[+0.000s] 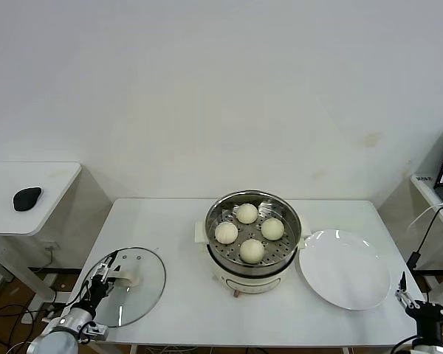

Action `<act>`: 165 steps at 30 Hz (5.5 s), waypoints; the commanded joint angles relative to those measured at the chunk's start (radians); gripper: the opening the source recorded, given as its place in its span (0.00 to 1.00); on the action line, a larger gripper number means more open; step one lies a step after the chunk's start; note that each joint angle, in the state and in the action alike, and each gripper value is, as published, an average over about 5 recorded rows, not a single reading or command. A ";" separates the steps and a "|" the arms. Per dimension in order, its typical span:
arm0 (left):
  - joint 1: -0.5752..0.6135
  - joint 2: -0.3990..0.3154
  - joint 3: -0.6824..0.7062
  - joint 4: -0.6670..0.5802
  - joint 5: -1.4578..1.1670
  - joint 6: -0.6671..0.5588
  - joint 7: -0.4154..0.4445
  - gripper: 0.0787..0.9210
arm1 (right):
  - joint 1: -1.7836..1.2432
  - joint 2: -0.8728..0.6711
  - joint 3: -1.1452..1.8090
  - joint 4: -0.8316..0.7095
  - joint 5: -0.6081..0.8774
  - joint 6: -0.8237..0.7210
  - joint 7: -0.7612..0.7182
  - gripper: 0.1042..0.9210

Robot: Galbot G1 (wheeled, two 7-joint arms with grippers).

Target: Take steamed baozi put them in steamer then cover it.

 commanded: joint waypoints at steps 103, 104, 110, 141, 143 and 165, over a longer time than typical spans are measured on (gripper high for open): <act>-0.565 -0.423 0.805 -0.212 0.150 0.829 0.576 0.09 | 0.047 0.045 -0.146 -0.061 -0.196 0.054 0.014 0.88; -0.564 -0.424 0.805 -0.210 0.151 0.828 0.575 0.09 | 0.048 0.045 -0.147 -0.062 -0.195 0.054 0.014 0.88; -0.556 -0.426 0.806 -0.200 0.160 0.823 0.569 0.09 | 0.051 0.041 -0.148 -0.066 -0.189 0.052 0.013 0.88; -0.485 -0.412 0.803 -0.353 0.132 0.828 0.535 0.36 | 0.048 0.044 -0.153 -0.067 -0.190 0.053 0.015 0.88; -0.453 -0.395 0.803 -0.400 0.114 0.826 0.522 0.42 | 0.047 0.044 -0.152 -0.068 -0.191 0.053 0.015 0.88; 0.365 -0.128 0.170 -0.769 -1.182 0.096 -0.010 0.88 | 0.025 0.019 -0.168 -0.053 -0.142 0.096 0.007 0.88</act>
